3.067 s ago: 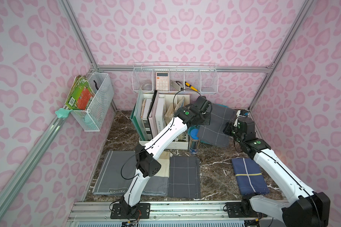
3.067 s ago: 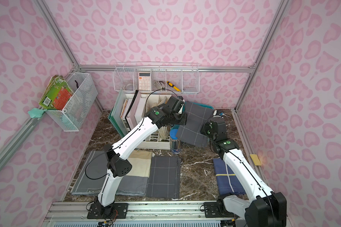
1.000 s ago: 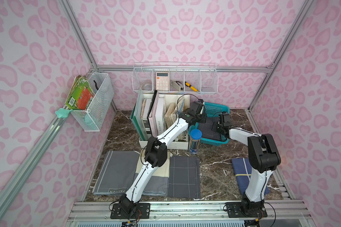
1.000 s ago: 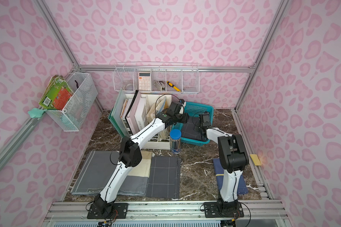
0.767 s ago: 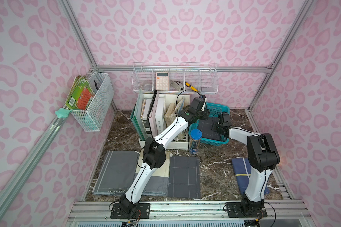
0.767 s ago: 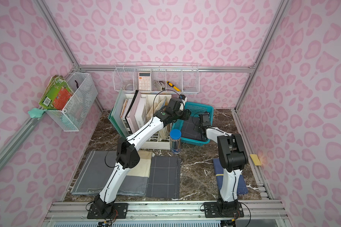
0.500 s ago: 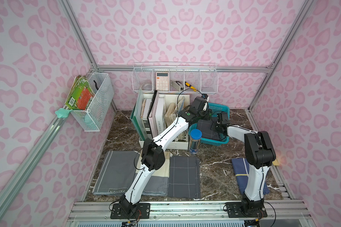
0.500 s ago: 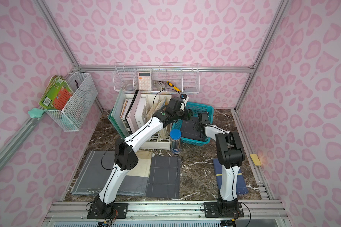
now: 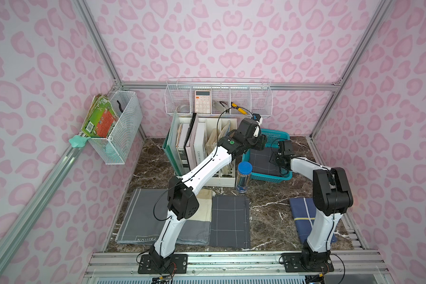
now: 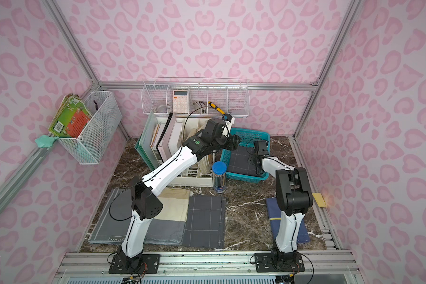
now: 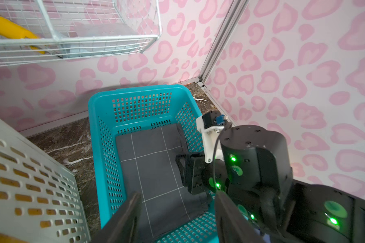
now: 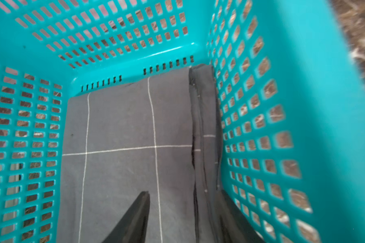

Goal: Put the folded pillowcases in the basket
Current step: Place the pillowcase in the basket, then move the pillowcase to the center of the board.

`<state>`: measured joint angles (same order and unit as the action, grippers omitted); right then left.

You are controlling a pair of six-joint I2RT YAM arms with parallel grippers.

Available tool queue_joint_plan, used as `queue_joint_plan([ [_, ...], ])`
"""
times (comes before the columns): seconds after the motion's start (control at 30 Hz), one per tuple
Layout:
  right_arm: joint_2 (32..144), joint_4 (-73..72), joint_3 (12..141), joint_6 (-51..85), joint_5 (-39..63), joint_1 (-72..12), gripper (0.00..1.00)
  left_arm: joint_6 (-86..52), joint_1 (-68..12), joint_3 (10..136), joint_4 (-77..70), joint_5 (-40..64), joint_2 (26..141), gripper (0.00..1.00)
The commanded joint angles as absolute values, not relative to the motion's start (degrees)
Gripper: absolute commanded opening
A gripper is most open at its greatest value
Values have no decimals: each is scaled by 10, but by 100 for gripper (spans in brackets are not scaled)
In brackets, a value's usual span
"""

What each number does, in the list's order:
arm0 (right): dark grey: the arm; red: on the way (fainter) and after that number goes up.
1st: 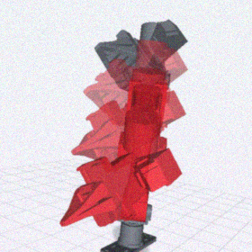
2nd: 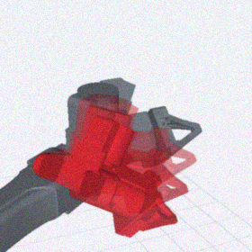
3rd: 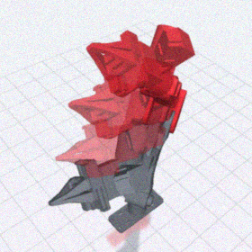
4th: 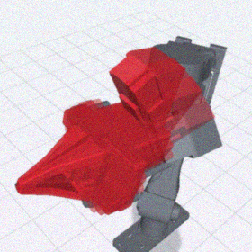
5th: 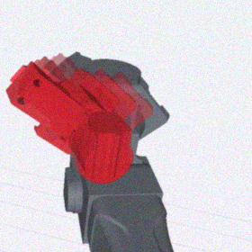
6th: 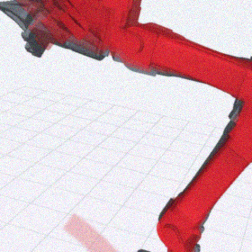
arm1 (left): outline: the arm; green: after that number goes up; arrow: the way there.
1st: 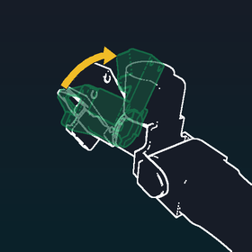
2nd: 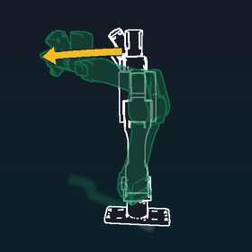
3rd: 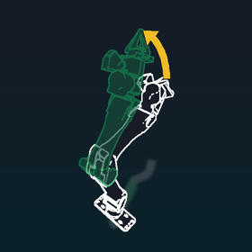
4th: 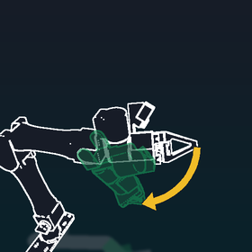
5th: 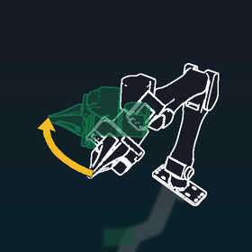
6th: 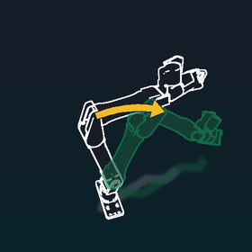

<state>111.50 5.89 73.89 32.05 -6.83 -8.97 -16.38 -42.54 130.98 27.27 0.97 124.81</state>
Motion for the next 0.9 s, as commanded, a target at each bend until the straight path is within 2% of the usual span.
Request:
queue_joint_plan([
  [0.0,1110,77,746,309,-82,-77,54,-163,-430,1287,269,4,1218,60],
  [0.17,1057,85,741,294,-68,-85,58,-177,-435,1225,271,-5,1160,61],
  [0.3,965,104,715,278,-79,-113,67,-196,-436,1141,267,-12,1091,63],
  [0.33,939,107,704,275,-83,-121,69,-201,-437,1115,260,-12,1072,66],
  [0.4,875,116,673,264,-84,-148,72,-208,-437,1035,234,-10,1013,79],
  [0.43,848,118,657,259,-85,-158,74,-211,-437,1004,227,-15,991,80],
  [0.63,663,166,568,256,-112,-239,80,-246,-440,806,196,-62,819,84],
  [0.87,538,256,504,312,-182,-417,81,-308,-447,649,254,-116,640,88],
])
